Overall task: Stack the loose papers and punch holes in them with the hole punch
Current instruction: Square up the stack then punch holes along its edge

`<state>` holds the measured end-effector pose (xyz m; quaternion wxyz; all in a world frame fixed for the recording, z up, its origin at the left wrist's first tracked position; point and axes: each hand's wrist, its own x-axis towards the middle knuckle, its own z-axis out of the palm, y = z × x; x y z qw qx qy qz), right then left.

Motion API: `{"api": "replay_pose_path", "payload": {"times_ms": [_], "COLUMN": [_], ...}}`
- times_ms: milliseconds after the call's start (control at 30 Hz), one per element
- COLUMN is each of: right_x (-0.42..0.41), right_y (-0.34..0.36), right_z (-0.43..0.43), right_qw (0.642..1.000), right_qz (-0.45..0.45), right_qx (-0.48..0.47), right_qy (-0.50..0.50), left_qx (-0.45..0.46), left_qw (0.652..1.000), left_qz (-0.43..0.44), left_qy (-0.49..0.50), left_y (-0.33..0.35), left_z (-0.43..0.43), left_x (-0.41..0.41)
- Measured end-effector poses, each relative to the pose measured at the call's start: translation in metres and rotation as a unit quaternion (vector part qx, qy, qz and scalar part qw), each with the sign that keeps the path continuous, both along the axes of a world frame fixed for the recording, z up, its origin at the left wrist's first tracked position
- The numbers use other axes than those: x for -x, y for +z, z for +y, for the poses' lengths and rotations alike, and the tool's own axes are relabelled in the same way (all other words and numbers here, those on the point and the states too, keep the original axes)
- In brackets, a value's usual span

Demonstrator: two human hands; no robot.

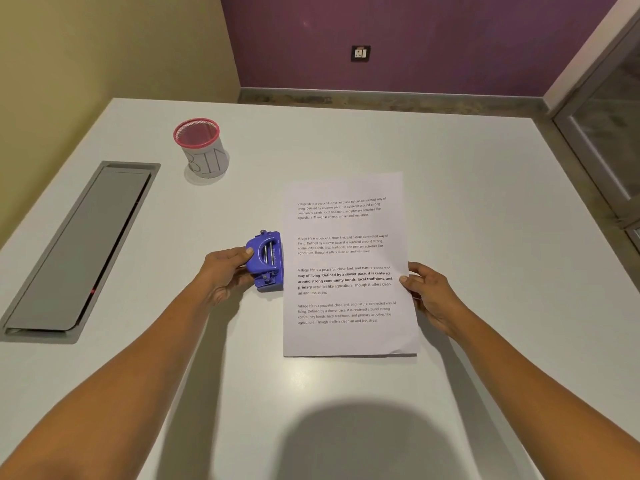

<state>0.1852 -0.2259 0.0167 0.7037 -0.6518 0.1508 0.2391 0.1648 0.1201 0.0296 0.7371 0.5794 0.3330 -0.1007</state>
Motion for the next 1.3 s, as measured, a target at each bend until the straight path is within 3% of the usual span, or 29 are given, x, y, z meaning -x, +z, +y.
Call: {"api": "replay_pose_path", "payload": {"times_ms": [867,1300], "right_x": [-0.002,-0.004], "right_y": [0.005,0.004], "right_z": [0.015,0.013], "right_qw": [0.999,0.999], "right_qz": [-0.007,0.000], "right_qx": [0.038,0.037], "right_qy": [0.014,0.015], "left_qx": [-0.010,-0.006], "left_qw": [1.000,0.998], "left_qz": [-0.007,0.004], "left_qy": [-0.007,-0.063], "left_y": [-0.001,0.005], "left_z": [-0.011,-0.018], "left_x": [0.000,-0.005]}}
